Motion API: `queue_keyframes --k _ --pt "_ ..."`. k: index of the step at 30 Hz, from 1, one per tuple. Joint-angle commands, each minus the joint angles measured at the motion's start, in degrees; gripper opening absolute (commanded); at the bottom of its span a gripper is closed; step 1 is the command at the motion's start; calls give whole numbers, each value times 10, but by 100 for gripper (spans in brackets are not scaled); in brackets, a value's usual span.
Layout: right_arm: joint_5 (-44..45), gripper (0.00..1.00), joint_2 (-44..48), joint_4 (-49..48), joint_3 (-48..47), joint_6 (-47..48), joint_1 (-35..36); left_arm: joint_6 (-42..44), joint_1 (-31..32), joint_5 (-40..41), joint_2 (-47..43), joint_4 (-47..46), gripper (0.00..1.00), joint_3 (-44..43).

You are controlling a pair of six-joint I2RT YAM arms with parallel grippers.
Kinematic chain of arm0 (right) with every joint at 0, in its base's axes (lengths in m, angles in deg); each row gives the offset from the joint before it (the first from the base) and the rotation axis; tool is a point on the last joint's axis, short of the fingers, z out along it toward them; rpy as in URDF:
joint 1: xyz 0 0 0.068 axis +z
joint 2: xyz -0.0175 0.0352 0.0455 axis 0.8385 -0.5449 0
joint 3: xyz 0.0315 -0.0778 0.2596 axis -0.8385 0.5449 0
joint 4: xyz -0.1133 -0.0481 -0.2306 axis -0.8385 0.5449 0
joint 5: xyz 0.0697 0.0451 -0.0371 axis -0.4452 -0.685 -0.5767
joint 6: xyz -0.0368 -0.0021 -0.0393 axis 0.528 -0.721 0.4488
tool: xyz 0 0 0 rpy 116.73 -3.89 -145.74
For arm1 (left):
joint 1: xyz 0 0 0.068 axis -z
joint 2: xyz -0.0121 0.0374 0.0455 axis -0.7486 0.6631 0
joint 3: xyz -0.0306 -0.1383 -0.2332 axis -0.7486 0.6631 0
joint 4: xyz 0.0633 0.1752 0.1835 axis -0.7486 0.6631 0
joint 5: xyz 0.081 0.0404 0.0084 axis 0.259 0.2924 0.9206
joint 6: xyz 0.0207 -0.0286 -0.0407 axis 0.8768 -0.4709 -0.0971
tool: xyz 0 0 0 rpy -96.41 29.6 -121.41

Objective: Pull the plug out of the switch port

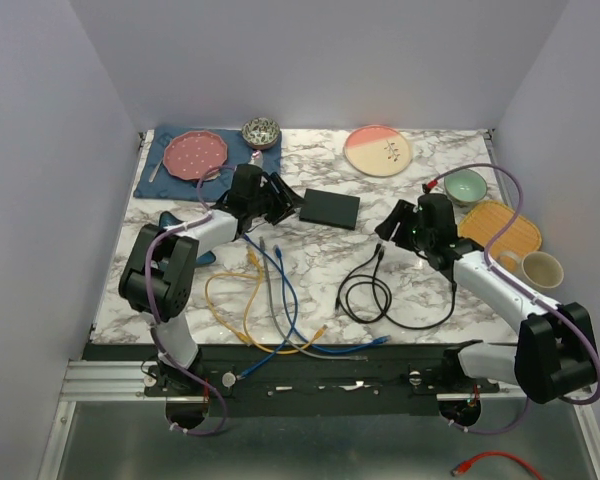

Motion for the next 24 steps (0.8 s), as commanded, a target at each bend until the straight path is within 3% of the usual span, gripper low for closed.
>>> queue_keyframes --k 1,3,8,10,11,15,19,22,24 --pt "-49 66 -2 12 -22 40 23 73 -4 114 -78 172 65 1" --pt "-51 65 1 15 -15 52 55 88 -4 179 -105 251 64 6" --pt "-26 64 23 -2 44 36 131 94 -3 331 -256 349 66 64" --pt "-27 64 29 -5 56 28 143 80 -3 381 -321 385 76 102" --pt "-24 63 32 -7 66 26 151 75 -3 390 -336 398 86 110" --pt "-19 63 64 -8 80 27 162 80 -4 401 -354 438 89 151" --pt "-21 63 103 2 78 32 166 85 -4 376 -294 419 89 167" --pt "-21 63 138 23 69 34 167 87 -4 350 -239 405 84 168" --pt "-15 63 168 43 66 36 168 87 -1 286 -220 386 75 178"
